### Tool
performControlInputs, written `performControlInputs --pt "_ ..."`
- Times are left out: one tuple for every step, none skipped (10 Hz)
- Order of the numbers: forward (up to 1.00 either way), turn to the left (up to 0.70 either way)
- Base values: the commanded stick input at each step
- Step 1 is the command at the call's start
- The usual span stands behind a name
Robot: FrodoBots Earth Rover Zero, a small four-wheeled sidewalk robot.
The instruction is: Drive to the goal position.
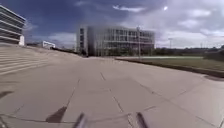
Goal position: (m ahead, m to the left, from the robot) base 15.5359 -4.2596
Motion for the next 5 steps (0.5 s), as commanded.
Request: performControlInputs --pt "0.50 0.00" --pt "0.50 0.00" --pt "0.50 0.00" --pt "0.50 0.00" --pt "0.50 0.00"
